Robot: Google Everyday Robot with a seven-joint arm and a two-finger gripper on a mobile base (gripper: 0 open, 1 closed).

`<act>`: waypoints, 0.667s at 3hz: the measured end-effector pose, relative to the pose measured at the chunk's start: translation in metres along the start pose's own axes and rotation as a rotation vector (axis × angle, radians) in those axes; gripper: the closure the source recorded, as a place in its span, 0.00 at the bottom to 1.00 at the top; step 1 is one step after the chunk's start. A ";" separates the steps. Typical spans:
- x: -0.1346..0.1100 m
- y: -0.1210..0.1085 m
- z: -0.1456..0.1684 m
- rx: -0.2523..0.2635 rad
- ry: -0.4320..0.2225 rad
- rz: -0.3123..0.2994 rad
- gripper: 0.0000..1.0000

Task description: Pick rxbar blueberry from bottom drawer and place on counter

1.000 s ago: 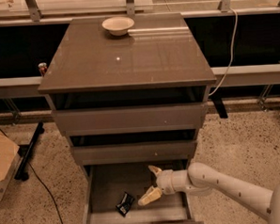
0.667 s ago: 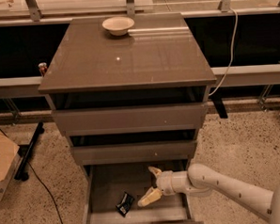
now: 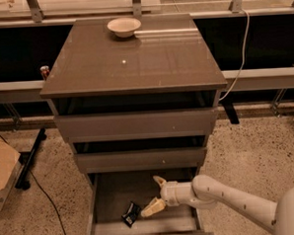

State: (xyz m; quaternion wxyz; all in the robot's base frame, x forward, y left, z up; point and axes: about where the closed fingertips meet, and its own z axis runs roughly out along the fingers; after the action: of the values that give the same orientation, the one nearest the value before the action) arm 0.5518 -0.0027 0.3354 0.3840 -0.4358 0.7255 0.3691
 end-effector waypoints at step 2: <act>0.034 -0.022 0.046 0.008 -0.072 -0.023 0.00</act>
Offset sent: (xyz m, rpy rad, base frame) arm 0.0391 0.0281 -0.1003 0.0981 -0.0966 -0.0385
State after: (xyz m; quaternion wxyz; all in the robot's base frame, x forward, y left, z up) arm 0.5721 0.0180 0.2814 0.4156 -0.4289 0.7079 0.3772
